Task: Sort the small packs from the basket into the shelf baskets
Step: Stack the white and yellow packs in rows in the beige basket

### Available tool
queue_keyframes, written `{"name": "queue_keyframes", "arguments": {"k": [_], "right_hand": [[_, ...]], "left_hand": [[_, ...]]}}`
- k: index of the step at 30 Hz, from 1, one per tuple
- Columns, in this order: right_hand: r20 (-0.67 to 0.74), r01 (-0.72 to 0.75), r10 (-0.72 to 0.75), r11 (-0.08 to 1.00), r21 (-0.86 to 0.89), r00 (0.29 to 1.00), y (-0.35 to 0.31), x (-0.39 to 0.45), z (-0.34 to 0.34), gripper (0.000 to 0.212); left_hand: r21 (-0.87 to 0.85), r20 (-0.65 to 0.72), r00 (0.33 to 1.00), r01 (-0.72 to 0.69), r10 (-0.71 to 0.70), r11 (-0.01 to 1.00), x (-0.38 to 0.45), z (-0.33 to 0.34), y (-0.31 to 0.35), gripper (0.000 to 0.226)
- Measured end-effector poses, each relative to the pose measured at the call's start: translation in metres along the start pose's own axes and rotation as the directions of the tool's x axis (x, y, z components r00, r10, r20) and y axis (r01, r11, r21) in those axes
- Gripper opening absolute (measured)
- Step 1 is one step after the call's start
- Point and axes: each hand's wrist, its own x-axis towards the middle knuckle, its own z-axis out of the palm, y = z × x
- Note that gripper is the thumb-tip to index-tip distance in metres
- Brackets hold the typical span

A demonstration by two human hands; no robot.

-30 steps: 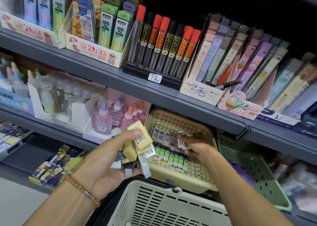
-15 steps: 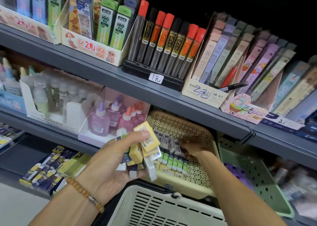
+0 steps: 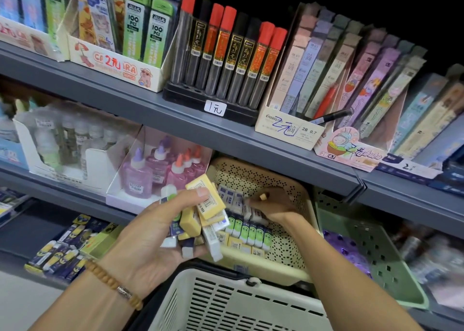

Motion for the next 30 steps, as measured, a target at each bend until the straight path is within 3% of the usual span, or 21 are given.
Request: {"name": "queue_keyframes", "arguments": {"k": [1,2,4,6,7,9,10,16,21,23,25,27,30], "right_hand": [[0.046,0.015,-0.014,1.000,-0.026,0.999,-0.003,-0.001,0.001,0.026],[0.078,0.019,-0.015,0.998,-0.055,0.997,-0.004,-0.001,0.002,0.024],[0.084,-0.023,0.028,0.998,-0.058,0.996,-0.004,0.000,0.002,0.019],[0.063,-0.091,0.092,0.996,-0.017,0.994,-0.001,0.002,-0.001,0.015],[0.057,-0.119,0.118,0.993,0.005,0.991,0.001,0.002,-0.001,0.013],[0.050,-0.135,0.133,0.990,0.029,0.990,0.003,0.002,0.000,0.014],[0.049,-0.122,0.121,0.992,0.019,0.991,0.003,0.003,0.000,0.015],[0.030,-0.095,0.101,0.982,-0.161,0.994,0.010,0.001,-0.002,0.039],[0.096,-0.258,0.249,0.962,0.089,0.964,0.012,-0.004,-0.007,0.047],[0.139,-0.296,0.283,0.951,0.087,0.949,0.013,-0.003,-0.007,0.035],[0.149,-0.309,0.299,0.950,0.051,0.943,0.013,-0.002,-0.004,0.025],[0.150,-0.311,0.295,0.946,0.094,0.944,0.010,-0.003,-0.001,0.024],[0.136,-0.295,0.277,0.944,0.146,0.951,0.007,-0.005,-0.004,0.025]], "left_hand": [[0.002,-0.056,0.998,0.037,-0.036,0.999,0.012,0.003,-0.005,0.037],[-0.006,-0.027,0.996,0.085,-0.086,0.996,0.014,0.003,-0.007,0.033],[-0.080,-0.008,1.000,0.011,-0.012,0.997,0.003,-0.001,0.000,0.046],[-0.296,0.034,0.998,-0.044,0.057,0.954,0.006,-0.007,-0.011,0.058],[-0.271,0.059,0.996,-0.045,0.063,0.961,0.008,-0.005,-0.013,0.074],[-0.363,-0.040,0.999,-0.043,0.030,0.931,0.009,-0.007,-0.018,0.039],[-0.386,-0.023,1.000,-0.025,0.017,0.922,0.003,-0.009,-0.018,0.015],[-0.504,0.062,0.987,-0.094,0.145,0.859,-0.020,-0.010,-0.020,0.016],[-0.492,-0.003,0.985,-0.149,0.170,0.858,-0.019,-0.009,-0.022,0.021],[-0.510,-0.010,0.983,-0.161,0.181,0.845,-0.018,-0.009,-0.027,0.007],[-0.526,-0.005,0.983,-0.159,0.184,0.836,-0.018,-0.009,-0.024,0.013],[-0.509,-0.001,0.981,-0.166,0.192,0.845,-0.017,-0.009,-0.023,0.025],[-0.522,0.039,0.978,-0.154,0.204,0.839,-0.021,-0.010,-0.020,0.009]]}}
